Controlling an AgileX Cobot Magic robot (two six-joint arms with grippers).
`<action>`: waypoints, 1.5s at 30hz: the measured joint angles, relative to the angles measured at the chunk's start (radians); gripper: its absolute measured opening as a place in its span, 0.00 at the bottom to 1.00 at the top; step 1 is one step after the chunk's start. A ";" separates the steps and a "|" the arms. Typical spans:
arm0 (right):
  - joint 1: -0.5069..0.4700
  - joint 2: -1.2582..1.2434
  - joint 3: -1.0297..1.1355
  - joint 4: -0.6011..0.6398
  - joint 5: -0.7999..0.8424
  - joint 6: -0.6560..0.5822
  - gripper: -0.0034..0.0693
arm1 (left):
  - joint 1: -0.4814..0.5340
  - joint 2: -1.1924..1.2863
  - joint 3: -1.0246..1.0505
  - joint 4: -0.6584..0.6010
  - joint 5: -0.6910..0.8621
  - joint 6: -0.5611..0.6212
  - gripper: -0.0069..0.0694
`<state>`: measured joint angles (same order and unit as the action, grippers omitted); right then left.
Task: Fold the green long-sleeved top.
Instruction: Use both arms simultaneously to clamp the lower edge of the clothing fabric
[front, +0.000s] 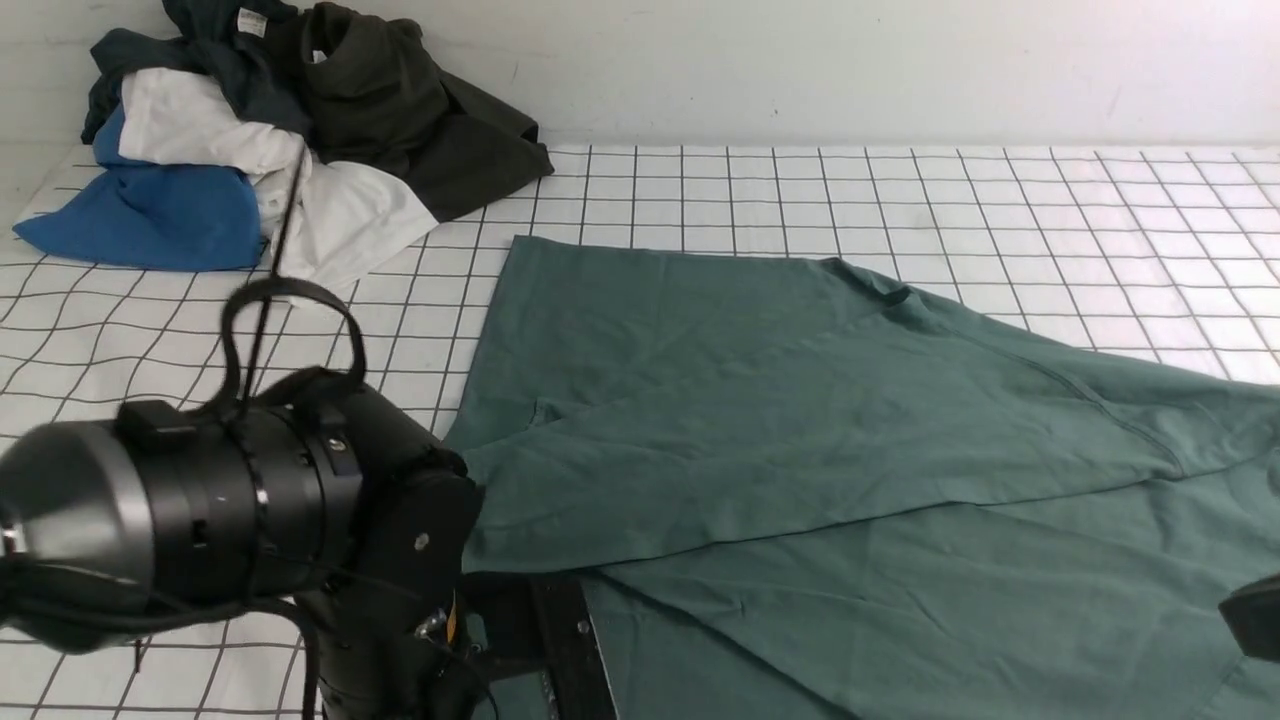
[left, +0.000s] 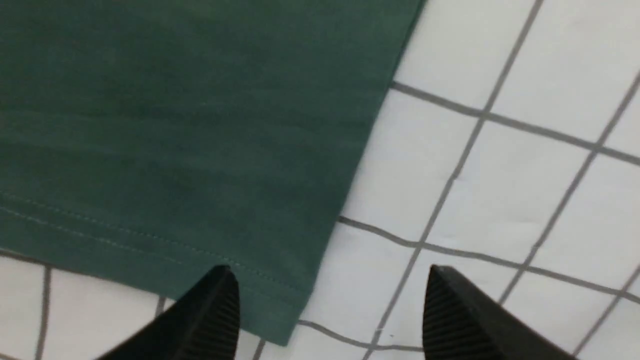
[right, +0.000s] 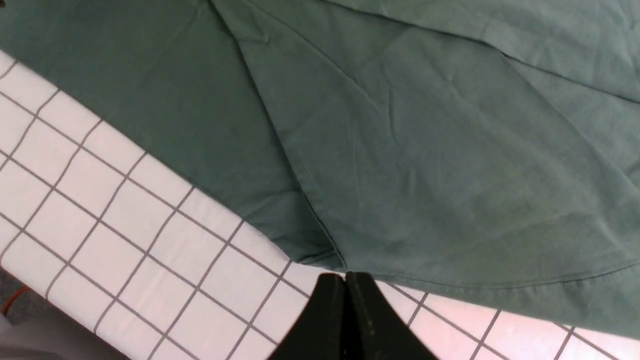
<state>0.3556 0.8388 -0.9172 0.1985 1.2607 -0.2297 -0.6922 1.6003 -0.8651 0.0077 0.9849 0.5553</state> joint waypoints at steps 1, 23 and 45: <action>0.000 0.000 0.003 0.000 0.000 0.000 0.03 | 0.000 0.004 0.000 0.002 -0.001 0.000 0.69; 0.100 -0.010 0.017 -0.035 0.000 -0.011 0.03 | -0.001 0.118 0.000 0.213 -0.120 -0.205 0.33; 0.100 0.203 -0.002 -0.042 -0.008 -0.237 0.06 | 0.192 -0.199 0.097 0.086 0.084 -0.126 0.11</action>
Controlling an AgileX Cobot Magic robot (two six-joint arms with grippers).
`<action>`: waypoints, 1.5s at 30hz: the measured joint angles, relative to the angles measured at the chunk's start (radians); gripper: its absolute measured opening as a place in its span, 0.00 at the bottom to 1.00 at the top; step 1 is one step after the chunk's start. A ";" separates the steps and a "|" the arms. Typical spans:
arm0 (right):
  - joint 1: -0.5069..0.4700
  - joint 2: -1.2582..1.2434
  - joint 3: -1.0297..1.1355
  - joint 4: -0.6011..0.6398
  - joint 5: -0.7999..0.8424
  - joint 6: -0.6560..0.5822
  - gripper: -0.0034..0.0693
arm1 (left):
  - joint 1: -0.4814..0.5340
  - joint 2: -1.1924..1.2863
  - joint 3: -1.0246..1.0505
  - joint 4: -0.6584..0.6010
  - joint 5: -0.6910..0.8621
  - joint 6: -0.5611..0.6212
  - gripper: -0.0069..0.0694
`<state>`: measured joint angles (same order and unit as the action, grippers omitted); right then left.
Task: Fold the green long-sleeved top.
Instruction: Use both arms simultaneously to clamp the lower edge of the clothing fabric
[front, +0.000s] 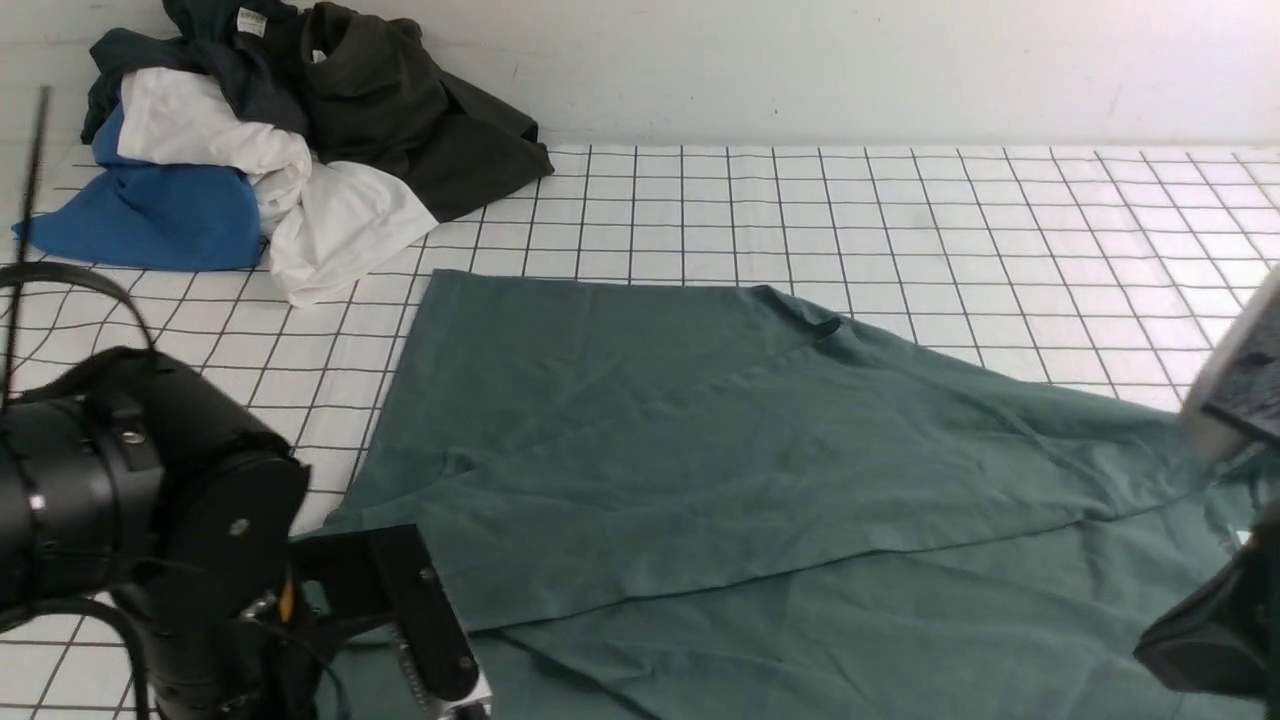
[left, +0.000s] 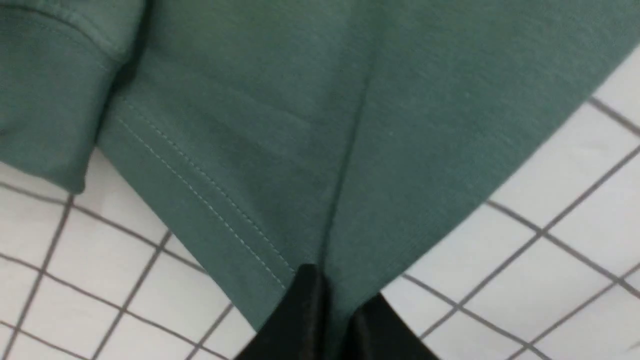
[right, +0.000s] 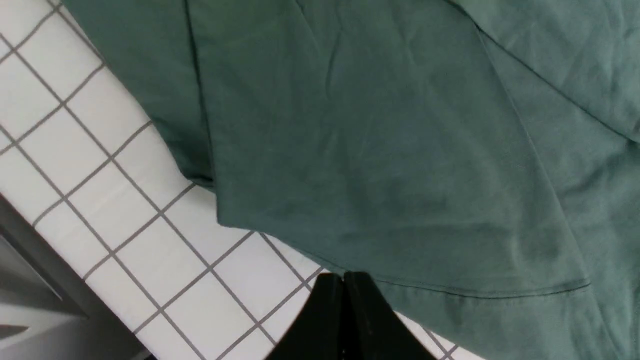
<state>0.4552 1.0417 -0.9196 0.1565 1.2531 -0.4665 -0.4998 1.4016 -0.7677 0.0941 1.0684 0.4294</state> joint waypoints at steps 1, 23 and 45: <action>0.000 0.014 0.004 0.002 -0.004 -0.018 0.07 | 0.011 -0.004 0.002 -0.009 0.001 0.003 0.11; 0.000 0.422 0.318 -0.265 -0.428 -0.074 0.73 | 0.042 -0.007 0.007 -0.084 -0.099 0.017 0.11; 0.002 0.363 0.252 -0.360 -0.349 -0.071 0.07 | 0.052 -0.007 -0.095 -0.053 -0.042 0.013 0.11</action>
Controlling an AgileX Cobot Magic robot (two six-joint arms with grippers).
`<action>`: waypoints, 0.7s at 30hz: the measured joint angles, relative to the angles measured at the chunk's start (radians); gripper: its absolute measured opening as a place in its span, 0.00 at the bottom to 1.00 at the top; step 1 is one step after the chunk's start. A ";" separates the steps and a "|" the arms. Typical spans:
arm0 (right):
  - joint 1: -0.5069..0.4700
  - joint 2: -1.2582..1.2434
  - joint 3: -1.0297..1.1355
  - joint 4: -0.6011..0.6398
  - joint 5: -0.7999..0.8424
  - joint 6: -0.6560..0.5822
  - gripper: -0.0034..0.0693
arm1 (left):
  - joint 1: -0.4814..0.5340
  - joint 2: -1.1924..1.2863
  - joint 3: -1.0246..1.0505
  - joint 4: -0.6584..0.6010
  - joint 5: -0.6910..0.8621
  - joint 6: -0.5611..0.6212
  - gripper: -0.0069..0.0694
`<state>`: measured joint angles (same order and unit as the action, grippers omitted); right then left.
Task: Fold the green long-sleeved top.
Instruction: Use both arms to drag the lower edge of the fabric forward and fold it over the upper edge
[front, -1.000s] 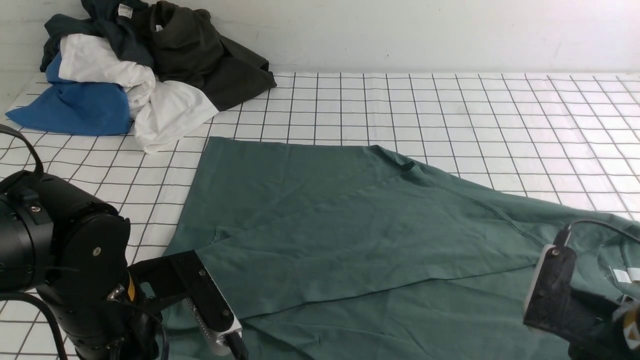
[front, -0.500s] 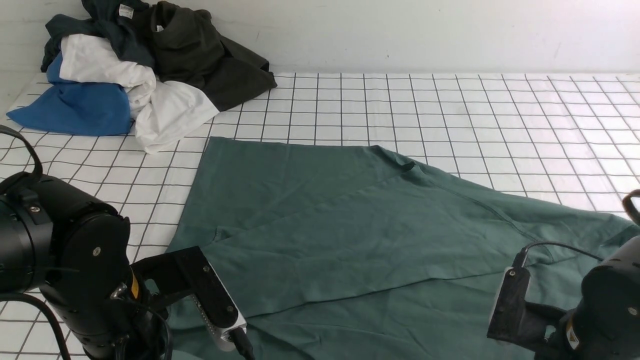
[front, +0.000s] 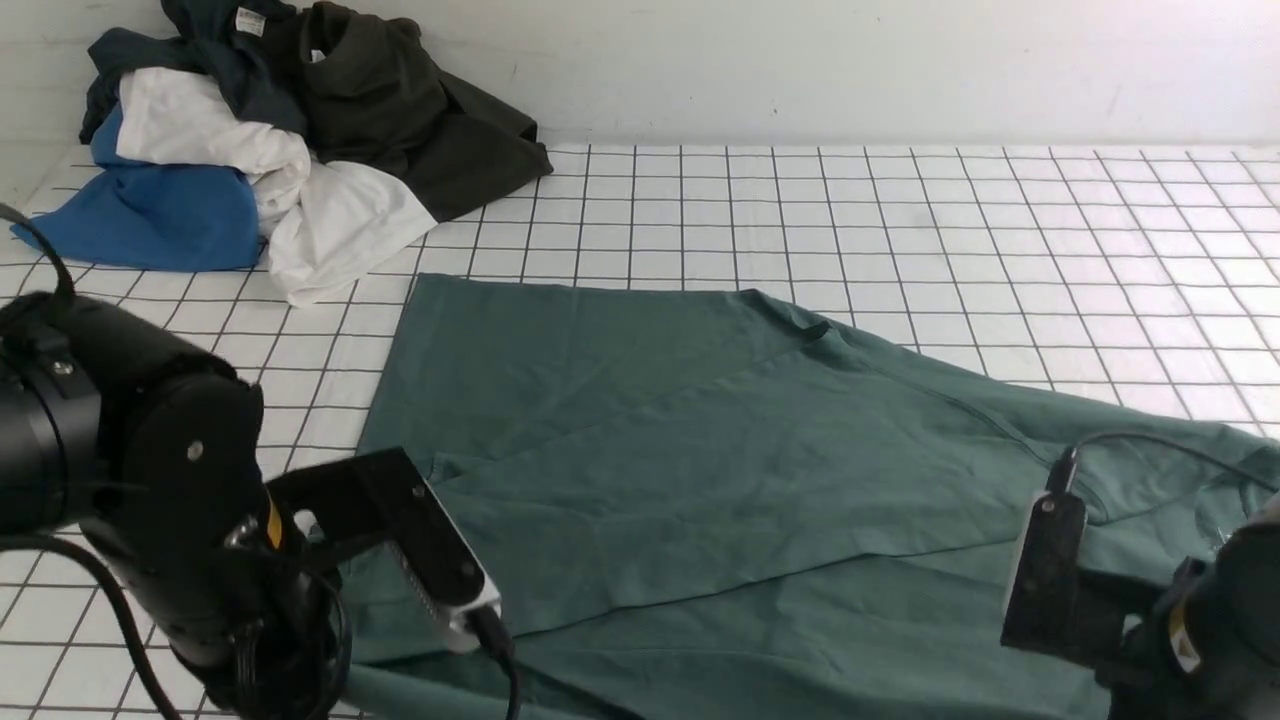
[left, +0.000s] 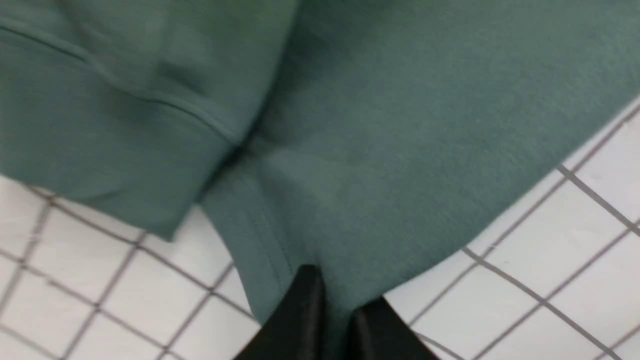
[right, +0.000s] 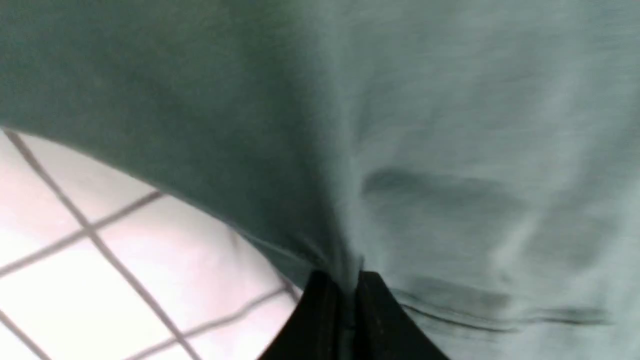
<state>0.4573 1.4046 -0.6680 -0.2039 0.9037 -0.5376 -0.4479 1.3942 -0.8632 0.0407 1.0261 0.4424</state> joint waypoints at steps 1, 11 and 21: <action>0.000 -0.008 -0.026 -0.012 0.022 0.000 0.07 | 0.010 0.000 -0.027 0.004 0.006 0.000 0.11; -0.135 0.103 -0.418 0.004 0.102 -0.056 0.07 | 0.192 0.141 -0.394 -0.006 0.028 0.100 0.11; -0.280 0.453 -0.850 0.179 0.154 -0.160 0.07 | 0.262 0.505 -0.870 -0.016 0.052 0.165 0.11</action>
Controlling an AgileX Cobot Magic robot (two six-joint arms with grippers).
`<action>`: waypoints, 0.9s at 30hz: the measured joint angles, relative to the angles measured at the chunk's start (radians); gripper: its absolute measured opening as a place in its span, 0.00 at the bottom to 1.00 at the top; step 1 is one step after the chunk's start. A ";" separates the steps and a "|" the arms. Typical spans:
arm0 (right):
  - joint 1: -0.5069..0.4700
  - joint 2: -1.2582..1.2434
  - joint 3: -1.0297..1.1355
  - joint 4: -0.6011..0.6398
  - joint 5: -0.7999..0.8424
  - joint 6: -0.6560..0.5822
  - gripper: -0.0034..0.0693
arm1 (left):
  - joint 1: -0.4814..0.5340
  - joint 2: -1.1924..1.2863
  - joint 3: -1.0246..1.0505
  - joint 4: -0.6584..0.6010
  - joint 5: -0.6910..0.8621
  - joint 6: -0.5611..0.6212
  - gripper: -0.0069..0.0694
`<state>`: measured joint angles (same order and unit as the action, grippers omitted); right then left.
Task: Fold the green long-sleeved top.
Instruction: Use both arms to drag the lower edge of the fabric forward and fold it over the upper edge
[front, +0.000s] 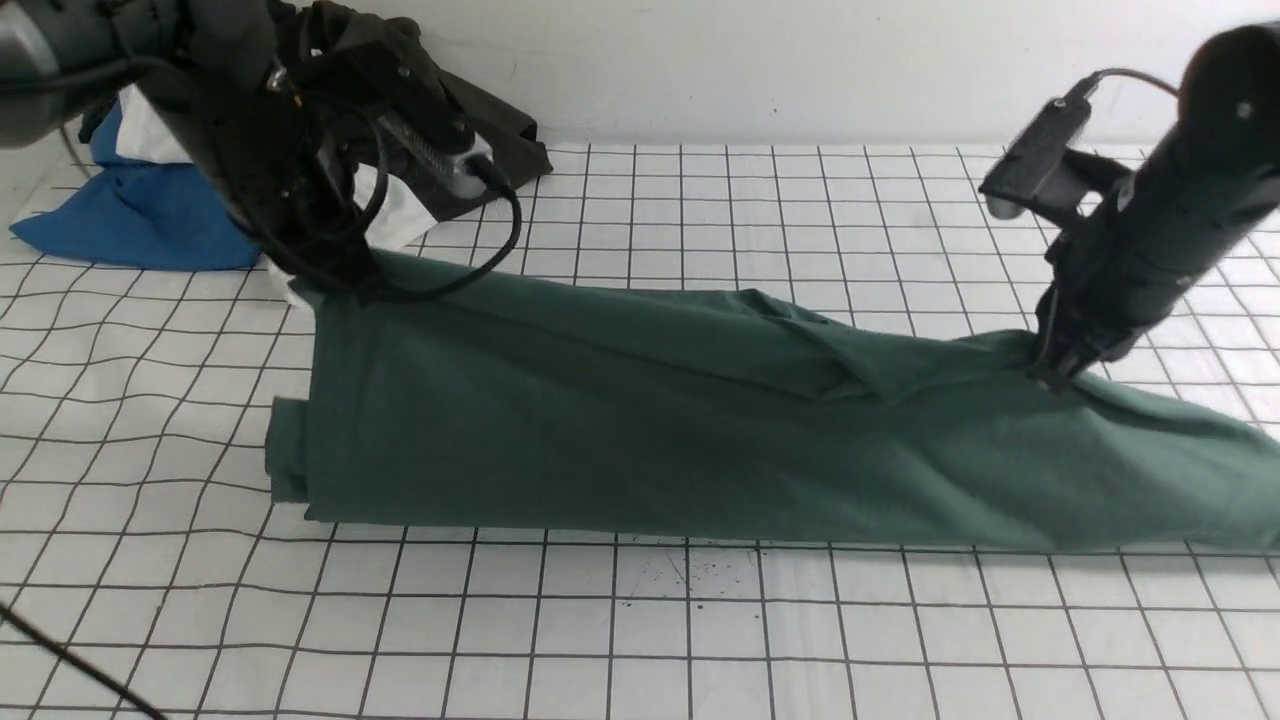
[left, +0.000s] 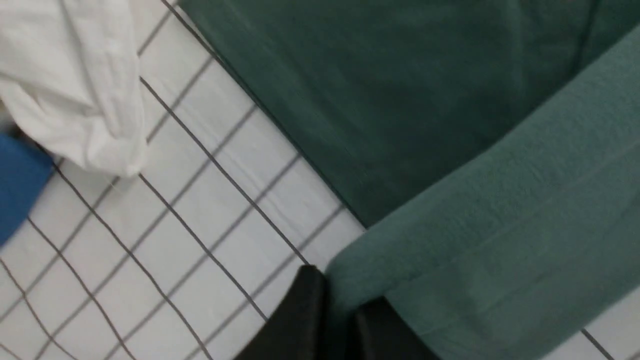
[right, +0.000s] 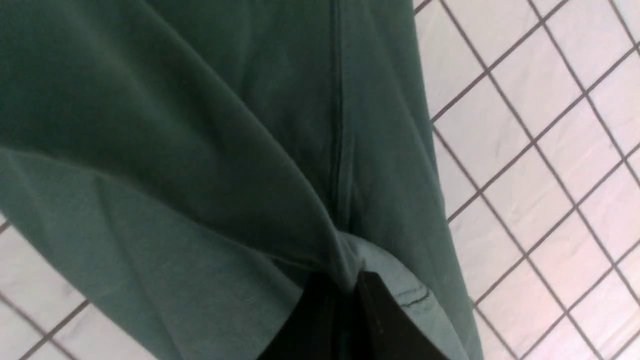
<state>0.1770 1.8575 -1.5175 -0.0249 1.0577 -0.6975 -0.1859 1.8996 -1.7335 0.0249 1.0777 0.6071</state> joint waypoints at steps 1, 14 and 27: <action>-0.003 0.037 -0.042 0.000 0.010 -0.001 0.07 | 0.005 0.038 -0.047 0.000 0.004 0.006 0.11; -0.061 0.365 -0.413 0.085 0.038 0.017 0.08 | 0.055 0.402 -0.390 -0.017 -0.070 0.012 0.19; -0.086 0.403 -0.520 0.153 0.059 0.184 0.51 | 0.082 0.434 -0.394 -0.025 -0.162 -0.187 0.72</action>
<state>0.0908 2.2605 -2.0373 0.1284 1.1165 -0.5132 -0.1038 2.3332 -2.1279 0.0000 0.9160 0.4205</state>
